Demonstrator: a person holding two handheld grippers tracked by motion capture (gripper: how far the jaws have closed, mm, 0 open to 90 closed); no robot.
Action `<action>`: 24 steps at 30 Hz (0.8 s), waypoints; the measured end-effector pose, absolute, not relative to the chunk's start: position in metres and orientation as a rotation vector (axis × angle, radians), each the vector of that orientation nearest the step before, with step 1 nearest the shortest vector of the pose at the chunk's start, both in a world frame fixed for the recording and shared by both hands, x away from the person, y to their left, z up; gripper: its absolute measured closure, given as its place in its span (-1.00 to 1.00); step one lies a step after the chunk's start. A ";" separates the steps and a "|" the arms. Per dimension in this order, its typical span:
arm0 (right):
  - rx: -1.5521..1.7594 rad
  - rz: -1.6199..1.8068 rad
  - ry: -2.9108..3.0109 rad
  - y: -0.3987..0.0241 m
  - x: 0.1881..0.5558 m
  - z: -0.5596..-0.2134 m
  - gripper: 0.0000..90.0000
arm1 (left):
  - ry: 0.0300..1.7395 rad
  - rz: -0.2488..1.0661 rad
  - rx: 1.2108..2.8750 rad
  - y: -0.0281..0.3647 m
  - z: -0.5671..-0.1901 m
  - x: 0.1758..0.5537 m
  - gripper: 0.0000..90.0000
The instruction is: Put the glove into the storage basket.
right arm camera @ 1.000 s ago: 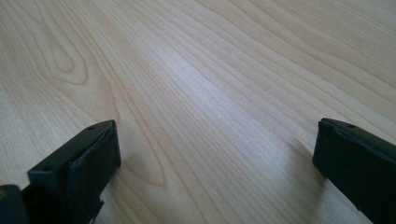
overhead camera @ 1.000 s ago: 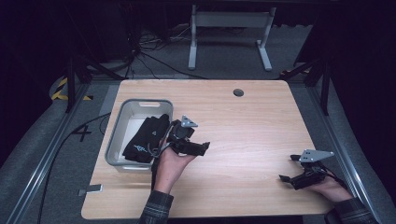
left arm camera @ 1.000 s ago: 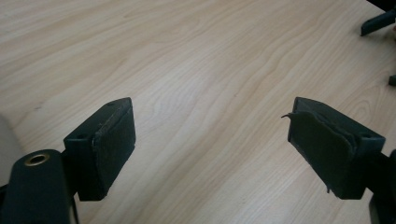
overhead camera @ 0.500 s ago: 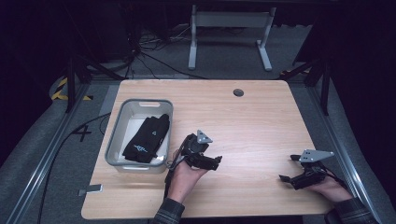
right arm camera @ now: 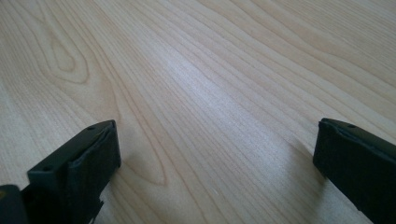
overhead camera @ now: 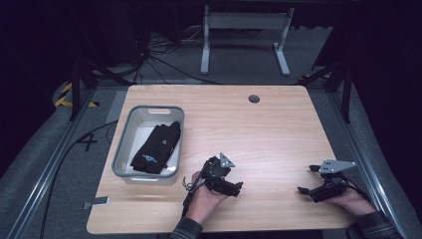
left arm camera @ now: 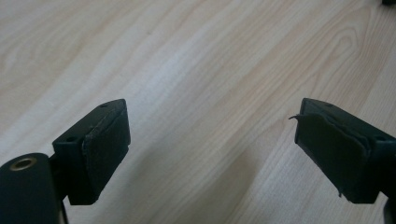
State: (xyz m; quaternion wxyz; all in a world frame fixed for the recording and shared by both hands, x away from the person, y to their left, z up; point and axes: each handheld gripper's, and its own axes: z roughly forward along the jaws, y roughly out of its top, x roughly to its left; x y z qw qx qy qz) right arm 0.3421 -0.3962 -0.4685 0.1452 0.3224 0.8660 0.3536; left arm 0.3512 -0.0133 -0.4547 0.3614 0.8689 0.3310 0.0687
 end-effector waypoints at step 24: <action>0.928 1.017 2.496 -0.396 0.342 -0.469 -0.98 | 0.790 0.291 2.269 -0.024 -0.476 0.342 -1.00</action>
